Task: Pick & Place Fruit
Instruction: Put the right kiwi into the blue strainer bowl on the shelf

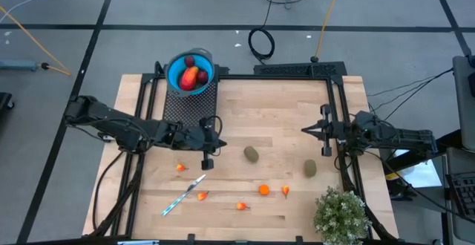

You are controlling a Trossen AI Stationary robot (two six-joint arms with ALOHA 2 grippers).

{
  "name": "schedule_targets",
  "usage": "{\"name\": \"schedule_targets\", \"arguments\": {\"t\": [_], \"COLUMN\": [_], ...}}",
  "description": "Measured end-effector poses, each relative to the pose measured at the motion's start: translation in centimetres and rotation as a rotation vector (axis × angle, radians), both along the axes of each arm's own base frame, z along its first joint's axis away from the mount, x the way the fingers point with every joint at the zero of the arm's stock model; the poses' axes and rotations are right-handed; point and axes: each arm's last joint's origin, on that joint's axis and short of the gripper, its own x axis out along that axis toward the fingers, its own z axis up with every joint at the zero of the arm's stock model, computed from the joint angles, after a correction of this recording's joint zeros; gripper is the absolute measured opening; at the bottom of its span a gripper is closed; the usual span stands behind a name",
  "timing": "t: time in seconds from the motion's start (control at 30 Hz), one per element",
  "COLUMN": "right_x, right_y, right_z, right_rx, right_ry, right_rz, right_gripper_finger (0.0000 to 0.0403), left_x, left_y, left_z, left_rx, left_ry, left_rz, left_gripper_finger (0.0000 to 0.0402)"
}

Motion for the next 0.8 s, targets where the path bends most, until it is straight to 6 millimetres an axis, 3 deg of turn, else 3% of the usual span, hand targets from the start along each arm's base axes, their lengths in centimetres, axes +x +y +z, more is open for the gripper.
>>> {"name": "schedule_targets", "arguments": {"t": [0.37, 0.53, 0.8], "right_x": [2.2, 3.1, 4.8], "right_y": [-0.2, -0.2, -0.3], "right_z": [-0.7, -0.9, -1.0], "right_rx": [0.008, 0.012, 0.049], "right_ry": [0.099, 0.140, 0.264], "right_rz": [0.001, 0.001, 0.003], "right_gripper_finger": [0.0000, 0.0000, 0.0000], "left_x": [-2.9, -4.9, -8.1], "left_y": [1.0, 1.4, 2.0], "left_z": [0.6, 0.0, -1.1], "left_rx": [-0.013, -0.026, -0.047], "left_ry": [-0.066, -0.100, -0.195], "left_rz": [0.008, 0.011, 0.011], "left_gripper_finger": [0.0015, 0.0002, 0.0015]}}
